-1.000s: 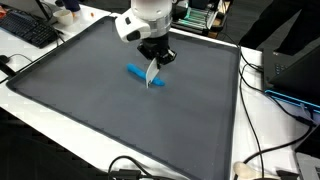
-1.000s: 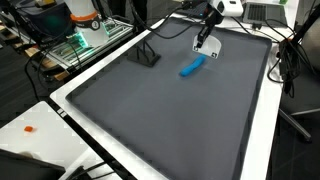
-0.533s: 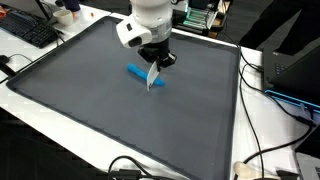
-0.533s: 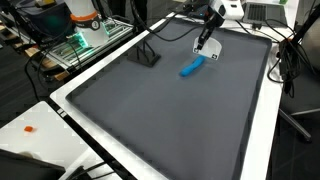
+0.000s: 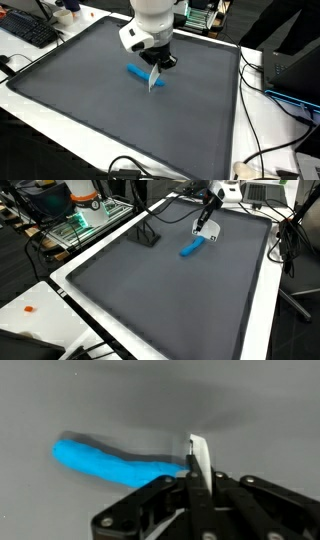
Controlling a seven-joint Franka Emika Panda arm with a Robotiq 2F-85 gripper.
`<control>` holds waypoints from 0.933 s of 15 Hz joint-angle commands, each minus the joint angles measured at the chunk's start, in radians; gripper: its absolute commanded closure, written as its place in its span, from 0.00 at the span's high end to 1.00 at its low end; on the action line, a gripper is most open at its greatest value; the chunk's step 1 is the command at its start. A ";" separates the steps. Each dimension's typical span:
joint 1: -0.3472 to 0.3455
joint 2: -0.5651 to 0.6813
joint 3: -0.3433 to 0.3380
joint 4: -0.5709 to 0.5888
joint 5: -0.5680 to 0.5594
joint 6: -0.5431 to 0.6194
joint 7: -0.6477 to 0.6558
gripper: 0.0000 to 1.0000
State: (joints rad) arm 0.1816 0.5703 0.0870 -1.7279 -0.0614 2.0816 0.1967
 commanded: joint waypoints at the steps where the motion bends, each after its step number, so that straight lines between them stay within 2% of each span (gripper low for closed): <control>1: 0.019 0.023 -0.016 -0.010 -0.023 0.014 -0.003 0.01; 14: -0.008 -0.013 -0.011 -0.097 0.042 0.030 0.005 0.01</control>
State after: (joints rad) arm 0.1863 0.5756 0.0775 -1.7547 -0.0552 2.1064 0.1966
